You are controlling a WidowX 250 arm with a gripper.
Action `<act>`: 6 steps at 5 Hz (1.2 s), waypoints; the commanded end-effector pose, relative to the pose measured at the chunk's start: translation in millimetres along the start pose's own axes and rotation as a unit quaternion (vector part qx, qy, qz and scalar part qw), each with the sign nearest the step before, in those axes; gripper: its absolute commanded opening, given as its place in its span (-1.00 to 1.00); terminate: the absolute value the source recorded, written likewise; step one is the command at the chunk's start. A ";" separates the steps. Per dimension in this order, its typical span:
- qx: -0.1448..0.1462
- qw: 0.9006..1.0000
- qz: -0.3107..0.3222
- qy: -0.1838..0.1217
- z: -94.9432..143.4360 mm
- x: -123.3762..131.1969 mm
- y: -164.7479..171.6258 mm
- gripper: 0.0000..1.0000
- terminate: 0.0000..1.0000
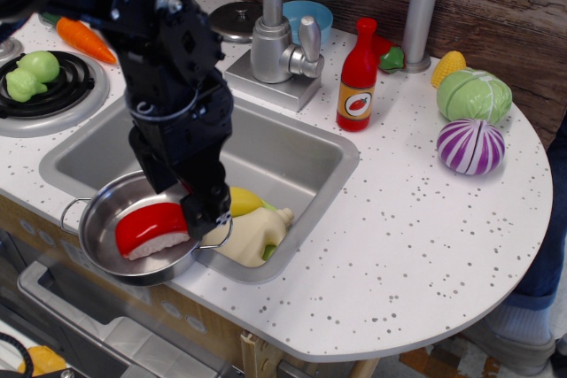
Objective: Take sushi out of pan
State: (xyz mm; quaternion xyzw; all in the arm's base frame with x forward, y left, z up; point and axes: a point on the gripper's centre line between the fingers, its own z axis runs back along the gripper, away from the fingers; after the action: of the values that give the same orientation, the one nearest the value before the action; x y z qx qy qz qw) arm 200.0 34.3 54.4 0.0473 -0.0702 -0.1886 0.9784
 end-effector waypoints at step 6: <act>-0.011 0.999 -0.025 -0.024 -39.9 -19.7 32.5 -1.00 -1.00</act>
State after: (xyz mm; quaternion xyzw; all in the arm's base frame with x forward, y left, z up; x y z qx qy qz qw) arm 190.6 69.5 17.0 0.0221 -0.0527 -0.2173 0.9744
